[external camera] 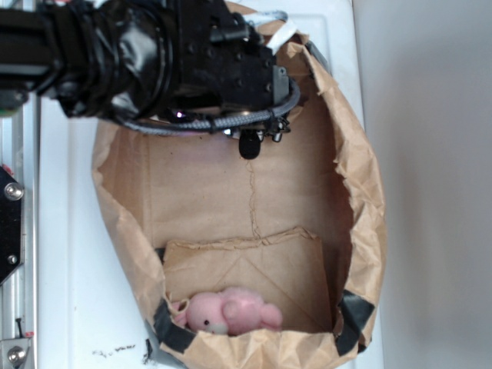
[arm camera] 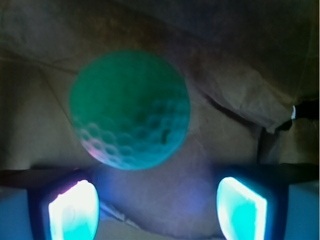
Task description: Grab the green ball.
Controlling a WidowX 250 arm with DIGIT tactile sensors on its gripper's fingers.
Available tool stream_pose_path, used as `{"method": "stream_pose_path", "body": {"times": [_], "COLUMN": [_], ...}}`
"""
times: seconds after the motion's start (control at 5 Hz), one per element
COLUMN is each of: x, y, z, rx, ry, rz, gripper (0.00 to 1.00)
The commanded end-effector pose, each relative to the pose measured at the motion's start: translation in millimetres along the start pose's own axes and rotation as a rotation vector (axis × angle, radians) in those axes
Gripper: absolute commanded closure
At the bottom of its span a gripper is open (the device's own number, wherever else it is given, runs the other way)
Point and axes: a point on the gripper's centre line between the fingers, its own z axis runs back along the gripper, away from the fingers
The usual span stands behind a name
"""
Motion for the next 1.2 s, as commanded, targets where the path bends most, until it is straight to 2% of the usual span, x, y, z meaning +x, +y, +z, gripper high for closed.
{"method": "stream_pose_path", "body": {"times": [0.0, 0.2, 0.4, 0.6, 0.8, 1.0], "x": [31, 39, 41, 36, 34, 34], "y": [-9, -13, -13, -10, -10, -11], "z": [8, -2, -7, 0, 0, 0], "rx": [-0.057, -0.047, -0.019, -0.053, -0.059, -0.057], "ry": [-0.07, -0.103, -0.096, -0.09, -0.098, -0.109], "rz": [0.118, 0.135, 0.128, 0.115, 0.1, 0.087], "gripper": [0.0, 0.0, 0.0, 0.0, 1.0, 1.0]}}
